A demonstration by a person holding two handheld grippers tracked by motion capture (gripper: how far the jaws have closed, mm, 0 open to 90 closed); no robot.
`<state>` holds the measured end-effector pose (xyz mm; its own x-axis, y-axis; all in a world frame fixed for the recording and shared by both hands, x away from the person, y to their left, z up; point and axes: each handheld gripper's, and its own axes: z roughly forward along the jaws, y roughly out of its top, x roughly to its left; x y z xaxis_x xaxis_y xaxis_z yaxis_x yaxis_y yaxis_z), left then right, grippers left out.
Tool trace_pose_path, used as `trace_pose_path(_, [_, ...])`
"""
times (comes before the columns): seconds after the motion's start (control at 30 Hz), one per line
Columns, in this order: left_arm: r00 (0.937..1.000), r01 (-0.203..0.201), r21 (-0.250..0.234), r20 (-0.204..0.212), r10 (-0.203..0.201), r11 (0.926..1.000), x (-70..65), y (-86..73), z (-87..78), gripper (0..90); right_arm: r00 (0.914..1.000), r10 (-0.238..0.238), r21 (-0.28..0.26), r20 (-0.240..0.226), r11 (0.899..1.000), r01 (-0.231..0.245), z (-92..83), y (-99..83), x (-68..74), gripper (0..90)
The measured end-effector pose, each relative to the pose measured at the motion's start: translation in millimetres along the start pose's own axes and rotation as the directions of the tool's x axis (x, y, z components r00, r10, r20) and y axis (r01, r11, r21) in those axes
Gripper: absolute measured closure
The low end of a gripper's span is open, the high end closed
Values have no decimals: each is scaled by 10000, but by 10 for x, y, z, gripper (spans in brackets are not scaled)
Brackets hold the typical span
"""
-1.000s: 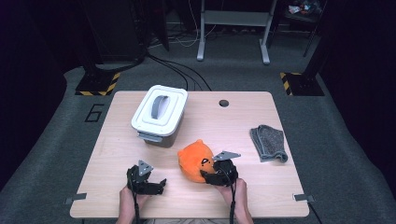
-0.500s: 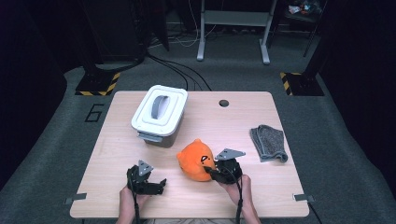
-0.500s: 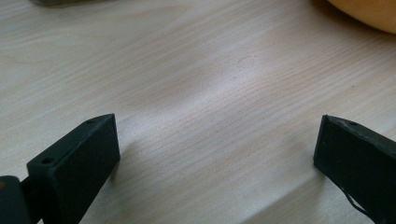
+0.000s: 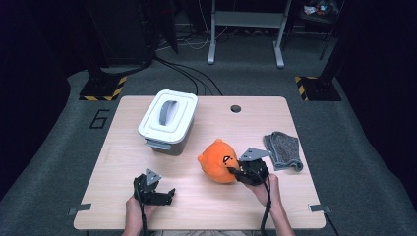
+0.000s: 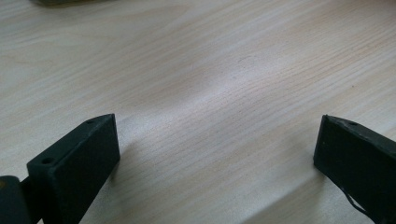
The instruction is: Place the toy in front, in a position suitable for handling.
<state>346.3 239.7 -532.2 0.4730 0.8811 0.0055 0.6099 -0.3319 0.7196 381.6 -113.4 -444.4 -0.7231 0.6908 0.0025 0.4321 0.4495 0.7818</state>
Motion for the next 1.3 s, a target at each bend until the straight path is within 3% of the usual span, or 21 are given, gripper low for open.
trace_pose_path(0.1, [10000, -2, 3, -1, 2, 10000, 0, 0, 0, 0, 9993, -358, 79, 82, 9993, 357, -30, 7, -115, 656])
trace_pose_path(0.3, [10000, 0, 2, -1, 0, 10000, 0, 0, 0, 1, 9962, -835, 312, -230, 9960, 842, -44, -18, -322, 654])
trace_pose_path(0.5, [10000, 6, -3, 0, -6, 10000, -1, 0, 0, 0, 9949, -903, 758, -446, 9927, 935, 16, -114, -474, 644])
trace_pose_path(0.67, [10000, 8, -5, -3, -8, 10000, -1, 0, 0, 0, 9978, -559, 935, -366, 9939, 592, 20, -140, -519, 541])
trace_pose_path(0.8, [10000, 11, -11, -5, -11, 10000, -1, 0, 1, 0, 9990, -202, 1046, -409, 9942, 243, -9, -145, -528, 400])
trace_pose_path(1.13, [10000, 8, -6, -3, -8, 10000, 0, 0, 0, 1, 9964, 848, 158, 53, 9963, -849, -228, -217, -459, 250])
trace_pose_path(1.2, [10000, 11, -8, -1, -11, 10000, -1, 0, 0, 1, 9934, 1140, 181, 161, 9933, -1143, -248, -232, -433, 248])
trace_pose_path(1.3, [10000, 0, 3, 0, 0, 10000, 0, 0, 0, 1, 9753, 2136, 129, 568, 9766, -2146, -259, -259, -375, 242])
